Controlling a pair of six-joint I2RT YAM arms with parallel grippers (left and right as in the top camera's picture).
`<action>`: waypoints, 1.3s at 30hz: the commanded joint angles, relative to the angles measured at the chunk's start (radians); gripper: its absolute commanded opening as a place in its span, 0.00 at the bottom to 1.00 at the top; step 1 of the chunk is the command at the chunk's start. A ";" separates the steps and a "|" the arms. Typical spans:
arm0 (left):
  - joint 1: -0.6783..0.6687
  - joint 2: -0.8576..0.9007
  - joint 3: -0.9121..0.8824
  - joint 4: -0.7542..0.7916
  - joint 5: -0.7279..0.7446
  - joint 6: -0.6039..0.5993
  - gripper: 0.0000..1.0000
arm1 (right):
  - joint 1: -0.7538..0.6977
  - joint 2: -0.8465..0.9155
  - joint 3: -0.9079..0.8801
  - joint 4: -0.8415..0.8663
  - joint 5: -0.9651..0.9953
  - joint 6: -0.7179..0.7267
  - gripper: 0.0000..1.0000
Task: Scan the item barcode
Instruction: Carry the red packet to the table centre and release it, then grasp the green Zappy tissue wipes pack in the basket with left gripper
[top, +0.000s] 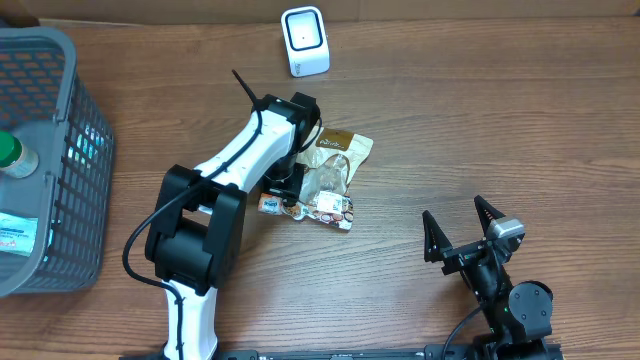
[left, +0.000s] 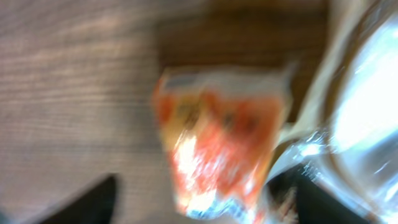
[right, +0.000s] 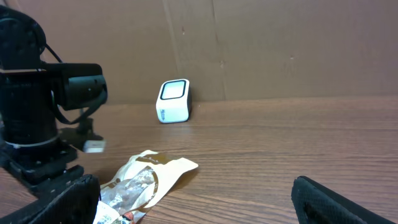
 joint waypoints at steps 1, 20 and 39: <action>0.017 -0.002 0.107 -0.074 -0.053 -0.037 0.83 | -0.002 -0.012 -0.010 0.004 -0.006 0.003 1.00; 0.431 -0.532 0.702 -0.268 -0.069 -0.262 1.00 | -0.002 -0.012 -0.010 0.004 -0.006 0.003 1.00; 1.220 -0.447 0.252 -0.161 0.063 -0.260 0.90 | -0.002 -0.012 -0.010 0.004 -0.006 0.003 1.00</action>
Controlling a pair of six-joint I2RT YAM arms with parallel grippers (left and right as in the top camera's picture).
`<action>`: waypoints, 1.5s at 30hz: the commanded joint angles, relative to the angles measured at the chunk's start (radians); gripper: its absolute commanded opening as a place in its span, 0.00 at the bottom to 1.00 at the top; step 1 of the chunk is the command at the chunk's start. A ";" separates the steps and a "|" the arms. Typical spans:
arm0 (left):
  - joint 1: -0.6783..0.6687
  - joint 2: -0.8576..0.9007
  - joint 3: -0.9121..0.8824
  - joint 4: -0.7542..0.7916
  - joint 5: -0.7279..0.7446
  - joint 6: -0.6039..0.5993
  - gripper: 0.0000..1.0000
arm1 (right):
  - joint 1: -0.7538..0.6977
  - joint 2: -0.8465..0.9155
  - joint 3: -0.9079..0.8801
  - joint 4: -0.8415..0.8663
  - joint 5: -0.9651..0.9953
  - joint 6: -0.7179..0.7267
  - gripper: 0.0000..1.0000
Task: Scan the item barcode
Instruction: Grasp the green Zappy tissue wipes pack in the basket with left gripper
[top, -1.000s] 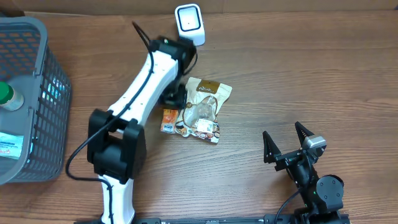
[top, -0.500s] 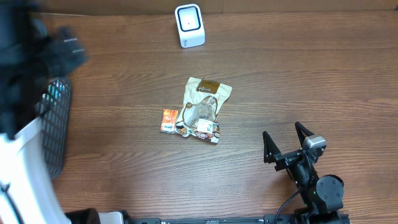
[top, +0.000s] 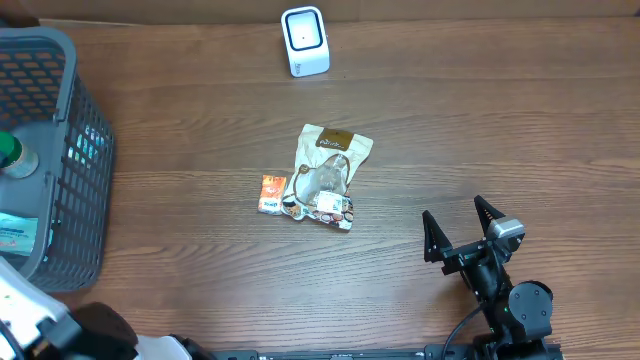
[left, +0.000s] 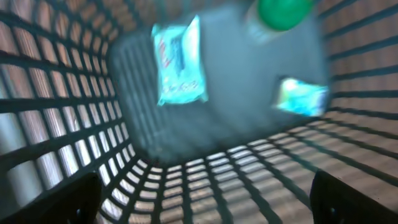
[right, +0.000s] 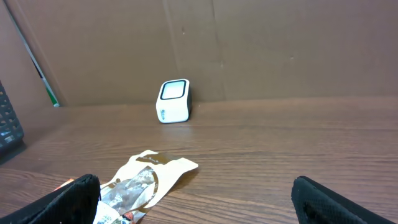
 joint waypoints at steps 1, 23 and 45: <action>0.028 0.011 -0.110 0.049 -0.006 0.031 0.90 | -0.002 -0.012 -0.010 0.005 -0.005 0.003 1.00; 0.056 0.159 -0.542 0.562 0.017 0.155 0.84 | -0.002 -0.012 -0.010 0.005 -0.005 0.003 1.00; 0.056 0.354 -0.542 0.700 -0.128 0.151 0.59 | -0.002 -0.012 -0.010 0.005 -0.005 0.003 1.00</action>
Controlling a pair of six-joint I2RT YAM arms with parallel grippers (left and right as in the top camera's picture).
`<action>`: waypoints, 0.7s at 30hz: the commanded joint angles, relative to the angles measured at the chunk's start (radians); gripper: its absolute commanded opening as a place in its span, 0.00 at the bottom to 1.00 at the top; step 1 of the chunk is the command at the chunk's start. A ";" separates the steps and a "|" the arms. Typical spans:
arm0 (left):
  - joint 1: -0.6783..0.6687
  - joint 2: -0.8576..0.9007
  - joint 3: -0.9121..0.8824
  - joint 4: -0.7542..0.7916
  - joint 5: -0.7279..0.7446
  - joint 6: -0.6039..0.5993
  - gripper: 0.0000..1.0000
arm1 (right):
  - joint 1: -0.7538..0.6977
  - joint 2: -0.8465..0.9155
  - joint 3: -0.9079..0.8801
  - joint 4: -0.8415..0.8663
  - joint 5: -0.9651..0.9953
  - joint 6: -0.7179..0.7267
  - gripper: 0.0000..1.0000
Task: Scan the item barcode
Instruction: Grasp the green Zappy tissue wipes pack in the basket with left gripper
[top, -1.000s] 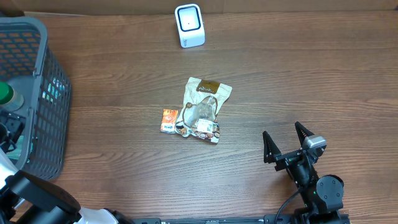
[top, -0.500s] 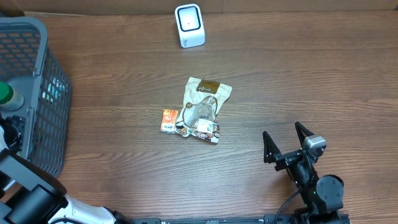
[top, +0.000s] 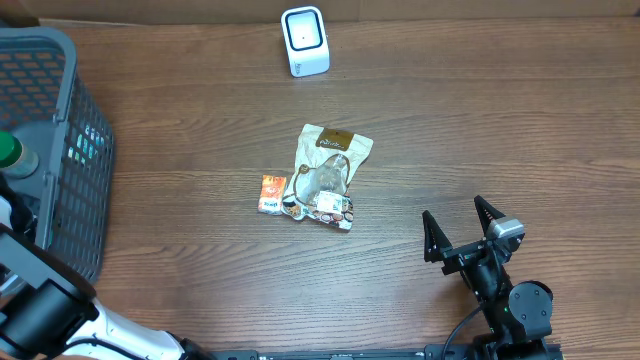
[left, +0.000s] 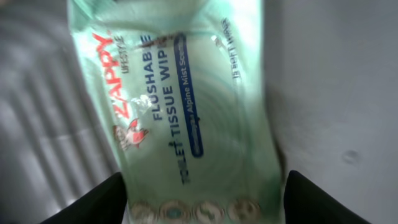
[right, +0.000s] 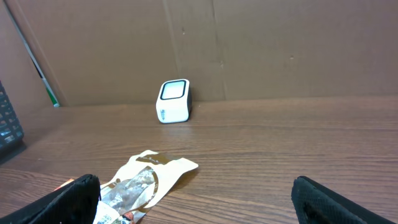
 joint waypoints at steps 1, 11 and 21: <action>0.002 0.058 -0.010 0.001 -0.039 0.011 0.54 | -0.002 -0.012 -0.010 0.004 -0.005 0.003 1.00; 0.002 0.065 0.027 -0.074 0.032 0.011 0.05 | -0.002 -0.012 -0.010 0.004 -0.005 0.004 1.00; 0.000 0.064 0.372 -0.422 0.117 0.034 0.04 | -0.002 -0.012 -0.010 0.005 -0.005 0.004 1.00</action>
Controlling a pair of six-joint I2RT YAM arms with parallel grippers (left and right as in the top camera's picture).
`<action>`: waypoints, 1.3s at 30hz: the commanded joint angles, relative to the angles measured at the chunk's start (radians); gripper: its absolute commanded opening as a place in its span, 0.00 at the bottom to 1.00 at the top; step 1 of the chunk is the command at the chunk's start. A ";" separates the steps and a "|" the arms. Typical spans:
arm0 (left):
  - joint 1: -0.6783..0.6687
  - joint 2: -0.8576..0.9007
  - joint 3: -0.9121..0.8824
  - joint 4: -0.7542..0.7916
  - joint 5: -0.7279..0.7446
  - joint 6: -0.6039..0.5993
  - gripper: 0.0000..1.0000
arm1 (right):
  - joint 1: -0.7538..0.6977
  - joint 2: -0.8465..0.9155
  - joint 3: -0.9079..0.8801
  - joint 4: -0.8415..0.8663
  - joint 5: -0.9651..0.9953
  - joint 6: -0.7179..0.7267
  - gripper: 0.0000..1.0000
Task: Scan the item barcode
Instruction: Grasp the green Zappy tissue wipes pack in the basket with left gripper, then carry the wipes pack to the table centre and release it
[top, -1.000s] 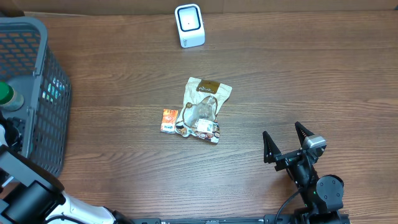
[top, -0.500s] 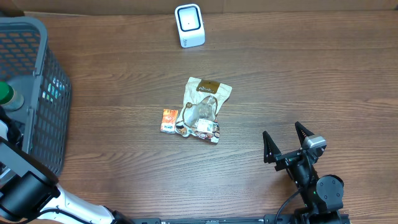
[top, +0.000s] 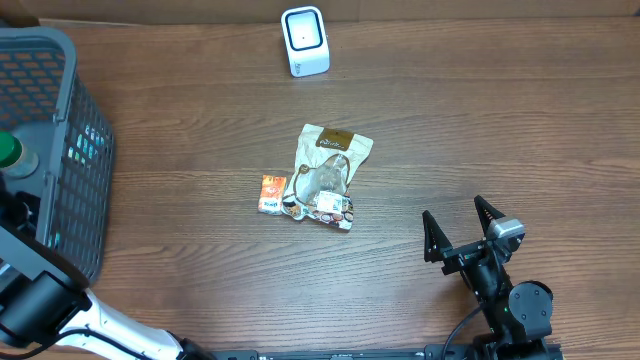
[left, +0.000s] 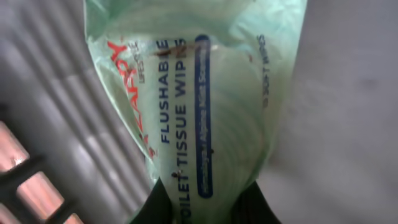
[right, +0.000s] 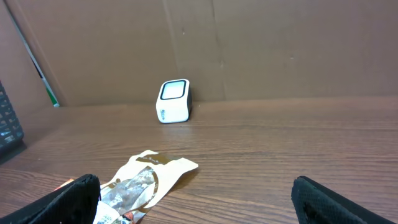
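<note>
A pale green pack of flushable toilet wipes (left: 199, 93) lies on the grey floor of the basket. My left gripper (left: 205, 200) is shut on its near end, and the pack bulges between the two dark fingers (left: 157, 208). From overhead, the left arm (top: 40, 300) reaches into the basket from the table's left edge, with its gripper mostly hidden. The white barcode scanner (top: 305, 40) stands at the back of the table and also shows as the scanner (right: 173, 101). My right gripper (top: 463, 238) rests open and holds nothing at the front right.
The grey mesh basket (top: 70, 70) fills the left side and holds a green-capped bottle (top: 8, 152). A tan snack pouch (top: 327, 175) and a small orange sachet (top: 271, 193) lie mid-table. A cardboard wall (right: 280, 43) stands behind the scanner.
My left gripper's fingers stood wide apart on either side of the wipes pack. Now they are pinched in on its near end. The right arm has not moved.
My left gripper was first down at the orange sachet beside the snack pouch, mid-table. Then it hung open over the basket, looking in at its contents. After that it was low over the green wipes pack, still open, and now it is shut on the pack.
</note>
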 joint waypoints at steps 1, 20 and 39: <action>-0.001 -0.002 0.212 -0.101 0.075 0.023 0.04 | -0.002 -0.012 -0.010 0.005 -0.005 0.003 1.00; -0.168 -0.387 0.708 -0.341 0.552 0.084 0.04 | -0.002 -0.012 -0.010 0.005 -0.005 0.003 1.00; -1.087 -0.269 0.285 -0.248 0.072 0.149 0.04 | -0.002 -0.012 -0.010 0.005 -0.005 0.003 1.00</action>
